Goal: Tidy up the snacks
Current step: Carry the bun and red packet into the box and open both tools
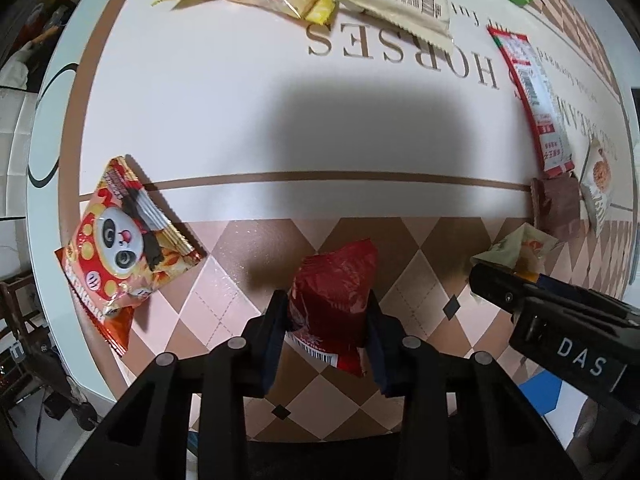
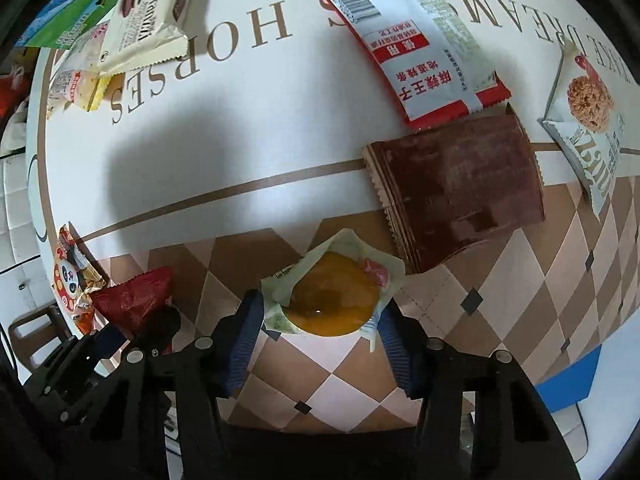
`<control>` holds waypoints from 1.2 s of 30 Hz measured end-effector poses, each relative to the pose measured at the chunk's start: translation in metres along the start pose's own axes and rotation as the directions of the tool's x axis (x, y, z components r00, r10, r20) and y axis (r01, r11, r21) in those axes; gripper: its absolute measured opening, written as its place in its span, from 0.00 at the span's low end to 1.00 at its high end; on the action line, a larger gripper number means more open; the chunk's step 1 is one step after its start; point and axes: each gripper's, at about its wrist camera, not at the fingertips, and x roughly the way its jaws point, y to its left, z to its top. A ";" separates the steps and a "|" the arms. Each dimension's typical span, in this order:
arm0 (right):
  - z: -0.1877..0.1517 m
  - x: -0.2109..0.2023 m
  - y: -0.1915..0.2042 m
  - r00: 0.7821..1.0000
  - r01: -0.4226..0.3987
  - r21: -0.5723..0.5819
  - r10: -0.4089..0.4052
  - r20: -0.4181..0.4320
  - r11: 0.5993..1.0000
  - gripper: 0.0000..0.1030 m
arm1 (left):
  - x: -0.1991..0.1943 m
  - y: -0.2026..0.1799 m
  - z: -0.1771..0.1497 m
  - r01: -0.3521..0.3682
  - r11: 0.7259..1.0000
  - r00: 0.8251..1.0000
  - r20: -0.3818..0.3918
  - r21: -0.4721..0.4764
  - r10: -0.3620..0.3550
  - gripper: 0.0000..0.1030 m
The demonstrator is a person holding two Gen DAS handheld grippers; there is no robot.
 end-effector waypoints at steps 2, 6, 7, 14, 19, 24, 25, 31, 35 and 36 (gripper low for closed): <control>0.000 -0.005 -0.008 1.000 -0.015 -0.004 0.015 0.005 1.000 0.53 | -0.008 0.004 0.000 0.010 1.000 1.000 0.012 -0.006 -0.010 0.32; -0.002 -0.020 -0.012 0.999 -0.024 -0.027 0.025 0.033 0.999 0.51 | -0.025 0.012 0.006 0.037 0.999 0.999 0.041 -0.022 -0.036 0.32; -0.001 -0.025 -0.012 0.999 -0.025 -0.032 0.026 0.039 0.999 0.51 | -0.030 0.015 0.009 0.046 0.999 0.998 0.050 -0.027 -0.045 0.32; 0.013 -0.082 -0.022 0.993 -0.085 -0.051 0.089 0.075 0.995 0.43 | -0.079 0.014 0.026 0.089 0.996 0.988 0.129 -0.024 -0.085 0.32; 0.029 -0.112 -0.024 0.987 -0.111 -0.062 0.117 0.111 0.992 0.43 | -0.106 0.012 0.040 0.126 0.992 0.979 0.163 -0.021 -0.121 0.32; 0.045 -0.163 -0.031 0.968 -0.196 -0.065 0.204 0.147 0.978 0.43 | -0.142 0.006 0.059 0.165 0.986 0.963 0.215 -0.001 -0.161 0.32; 0.049 -0.172 -0.033 0.963 -0.207 -0.069 0.216 0.160 0.976 0.43 | -0.150 0.004 0.065 0.172 0.985 0.958 0.230 0.003 -0.168 0.32; 0.082 -0.252 -0.036 0.918 -0.288 -0.102 0.304 0.255 0.952 0.43 | -0.215 -0.003 0.119 0.194 0.980 0.920 0.339 0.042 -0.196 0.32; 0.128 -0.287 -0.019 0.894 -0.292 -0.118 0.315 0.320 0.949 0.43 | -0.241 -0.004 0.167 0.182 0.982 0.903 0.386 0.055 -0.189 0.32; 0.143 -0.295 -0.017 0.890 -0.289 -0.119 0.313 0.333 0.950 0.43 | -0.245 -0.003 0.182 0.174 0.983 0.902 0.392 0.057 -0.183 0.32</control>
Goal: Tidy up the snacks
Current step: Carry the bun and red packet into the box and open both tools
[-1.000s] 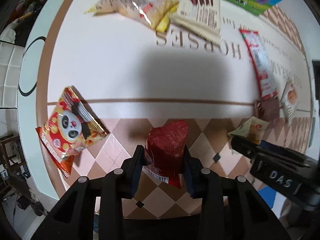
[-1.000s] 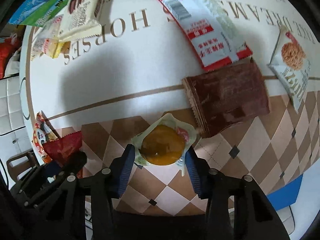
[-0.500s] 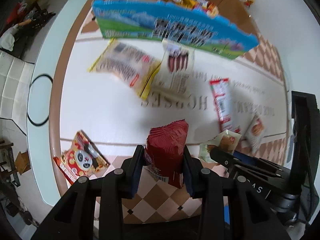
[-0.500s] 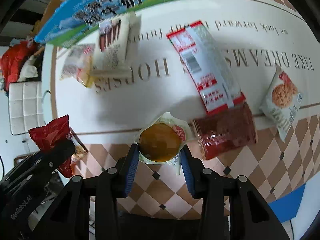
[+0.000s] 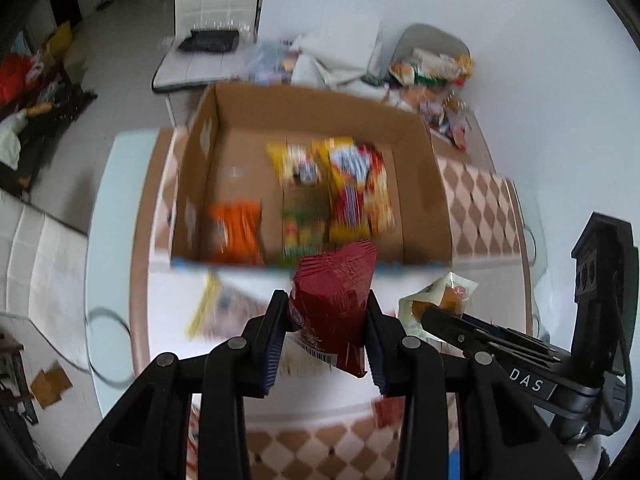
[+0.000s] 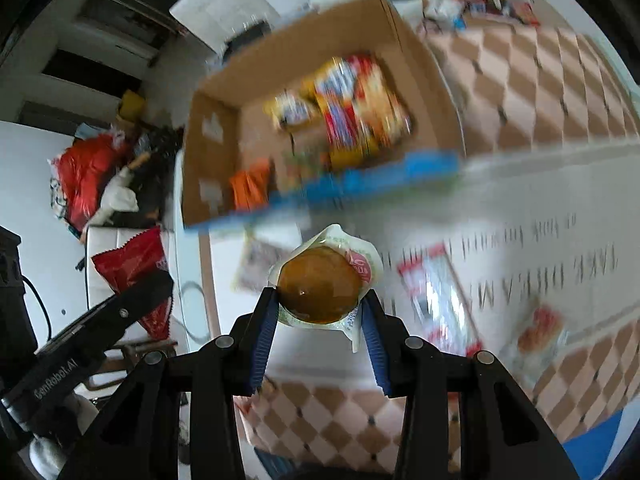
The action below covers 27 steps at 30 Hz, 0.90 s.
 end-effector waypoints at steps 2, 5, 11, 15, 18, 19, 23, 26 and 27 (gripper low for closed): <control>0.018 0.013 0.012 1.000 0.006 -0.001 -0.006 0.013 1.000 0.43 | 0.009 0.004 0.024 -0.012 1.000 1.000 -0.004 -0.002 0.012 0.32; 0.051 0.040 0.022 1.000 0.006 -0.003 -0.006 0.008 1.000 0.43 | 0.038 0.017 0.061 -0.026 1.000 0.998 -0.051 -0.014 0.025 0.32; 0.107 0.107 0.040 0.998 0.033 -0.038 -0.035 -0.052 0.999 0.43 | 0.097 0.051 0.104 -0.035 0.996 0.983 -0.181 -0.079 0.020 0.32; 0.128 0.147 0.050 0.994 0.067 -0.073 -0.073 -0.083 0.995 0.43 | 0.128 0.069 0.117 -0.058 0.993 0.969 -0.246 -0.099 0.032 0.32; 0.138 0.173 0.052 0.990 0.064 -0.089 -0.074 -0.118 0.994 0.44 | 0.146 0.076 0.121 -0.080 0.993 0.953 -0.298 -0.088 0.050 0.34; 0.141 0.179 0.051 0.990 0.057 -0.082 -0.067 -0.127 0.995 0.44 | 0.151 0.078 0.121 -0.082 0.993 0.948 -0.315 -0.090 0.050 0.34; 0.152 0.204 0.051 0.982 0.082 -0.093 -0.097 -0.163 0.992 0.70 | 0.168 0.085 0.124 -0.113 0.990 0.934 -0.350 -0.085 0.076 0.57; 0.156 0.213 0.055 0.976 0.113 -0.122 -0.133 -0.171 0.986 0.93 | 0.171 0.087 0.123 -0.102 0.991 0.935 -0.349 -0.083 0.067 0.70; 0.157 0.215 0.055 0.974 0.123 -0.127 -0.145 -0.177 0.984 0.93 | 0.171 0.086 0.123 -0.102 0.991 0.938 -0.340 -0.082 0.068 0.73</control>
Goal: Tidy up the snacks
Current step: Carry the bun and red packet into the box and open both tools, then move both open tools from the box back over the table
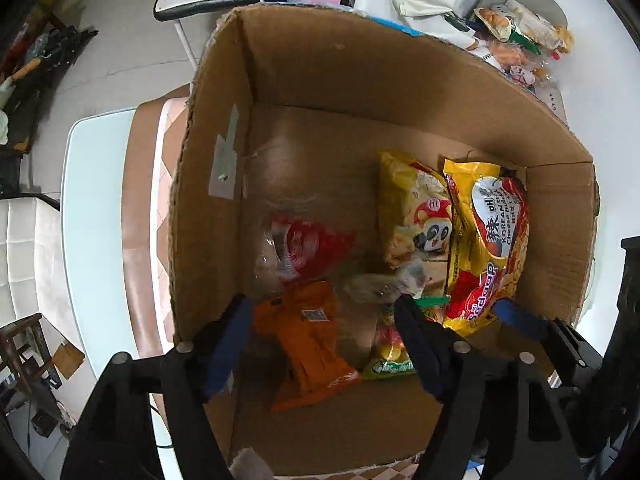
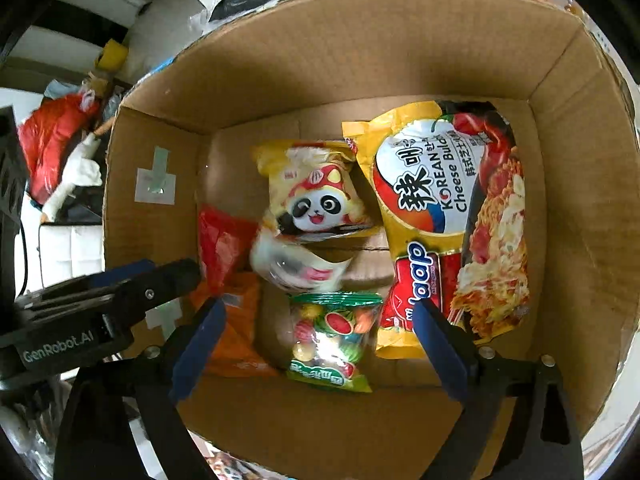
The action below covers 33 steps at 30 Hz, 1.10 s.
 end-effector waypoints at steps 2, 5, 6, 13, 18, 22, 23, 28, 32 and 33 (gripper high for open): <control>0.002 0.002 0.000 1.000 0.017 -0.001 -0.017 -0.002 1.000 0.93 | -0.001 -0.001 0.000 0.004 1.000 1.000 0.009 0.008 -0.004 0.78; 0.002 0.000 -0.002 0.999 0.048 -0.004 -0.048 0.004 0.999 0.93 | -0.004 -0.002 -0.001 0.013 1.000 1.000 0.020 0.008 -0.013 0.85; 0.001 -0.001 -0.002 0.998 0.057 -0.006 -0.056 0.008 0.998 0.93 | -0.006 -0.003 -0.002 0.016 1.000 1.000 0.026 0.009 -0.016 0.88; -0.016 -0.025 -0.014 0.993 0.101 -0.009 -0.101 0.053 0.995 0.95 | -0.020 -0.015 -0.013 0.017 0.999 0.996 0.091 0.039 -0.020 0.93; -0.033 -0.040 -0.023 0.986 0.138 -0.009 -0.136 0.101 0.990 0.95 | -0.037 -0.023 -0.034 -0.004 0.999 0.983 0.185 0.053 -0.006 0.93; -0.049 -0.054 -0.031 0.978 0.154 0.000 -0.153 0.141 0.988 0.96 | -0.051 -0.030 -0.056 -0.041 0.997 0.964 0.264 0.069 0.021 0.93; -0.054 -0.059 -0.031 0.975 0.161 0.001 -0.159 0.158 0.987 0.96 | -0.054 -0.030 -0.062 -0.041 0.997 0.960 0.278 0.068 0.020 0.93; -0.081 -0.092 -0.030 0.951 0.201 -0.012 -0.192 0.243 0.980 0.96 | -0.070 -0.031 -0.091 -0.028 0.998 0.937 0.349 0.055 0.007 0.93; -0.108 -0.118 -0.026 0.934 0.214 -0.024 -0.198 0.298 0.976 0.96 | -0.086 -0.030 -0.120 -0.026 0.998 0.915 0.403 0.053 0.002 0.93; -0.116 -0.124 -0.025 0.930 0.215 -0.025 -0.197 0.312 0.976 0.96 | -0.089 -0.030 -0.127 -0.032 0.998 0.908 0.419 0.055 0.006 0.93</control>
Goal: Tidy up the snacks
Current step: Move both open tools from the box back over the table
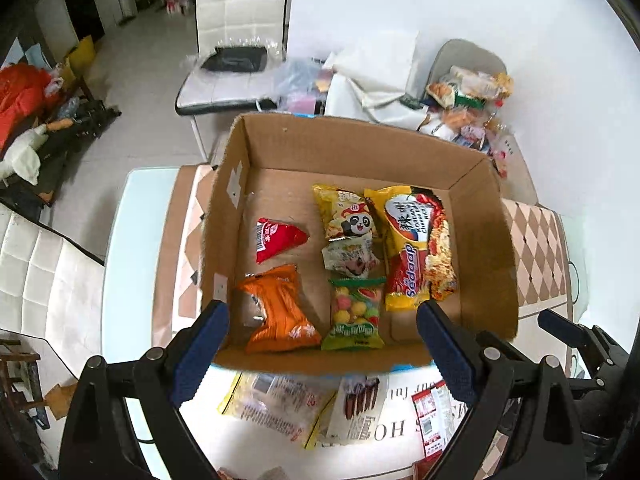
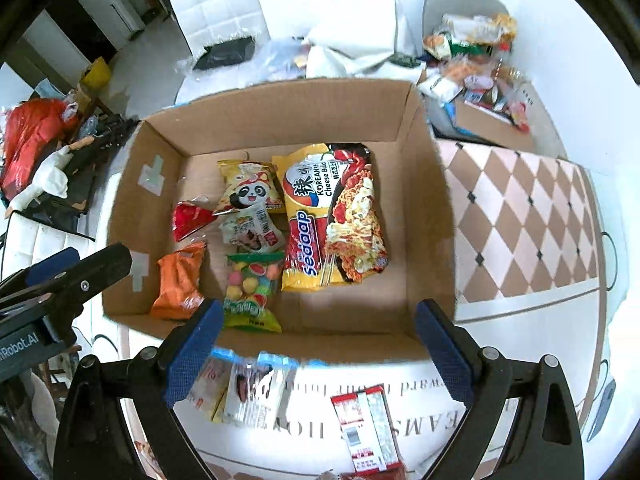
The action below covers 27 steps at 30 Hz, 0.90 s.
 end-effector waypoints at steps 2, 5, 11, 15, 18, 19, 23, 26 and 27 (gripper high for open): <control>-0.010 -0.012 0.000 1.000 0.002 -0.005 -0.002 0.021 1.000 0.96 | -0.012 0.000 -0.010 -0.011 1.000 1.000 0.030 0.006 0.010 0.93; -0.027 -0.032 0.001 0.998 0.005 -0.006 -0.004 0.056 1.000 0.96 | -0.032 0.002 -0.027 -0.010 1.000 0.998 0.067 0.004 0.010 0.93; -0.055 -0.070 0.002 0.992 0.016 -0.015 -0.014 0.125 1.000 0.96 | -0.067 0.001 -0.054 -0.012 1.000 0.993 0.121 0.011 0.011 0.93; -0.070 -0.096 0.003 0.986 0.010 -0.022 -0.006 0.167 1.000 0.96 | -0.084 -0.004 -0.068 -0.020 1.000 0.989 0.144 0.023 0.016 0.93; -0.078 -0.107 -0.001 0.985 -0.009 -0.012 0.011 0.174 1.000 0.96 | -0.094 -0.004 -0.075 -0.020 1.000 0.989 0.149 0.020 0.017 0.93; -0.080 -0.108 -0.001 0.986 -0.021 -0.007 0.021 0.166 1.000 0.96 | -0.097 -0.003 -0.079 -0.024 1.000 0.989 0.143 0.013 0.022 0.93; -0.101 -0.105 -0.010 0.991 -0.058 0.016 0.056 0.118 0.998 0.96 | -0.094 0.012 -0.101 -0.022 0.999 0.996 0.087 -0.043 0.026 0.93; -0.124 -0.088 -0.021 0.996 -0.081 0.045 0.079 0.046 0.996 0.96 | -0.079 0.034 -0.128 -0.031 0.993 1.000 -0.003 -0.111 0.031 0.93; -0.132 -0.079 -0.024 0.996 -0.084 0.054 0.083 0.020 0.995 0.96 | -0.072 0.041 -0.139 -0.037 0.990 0.999 -0.035 -0.133 0.032 0.93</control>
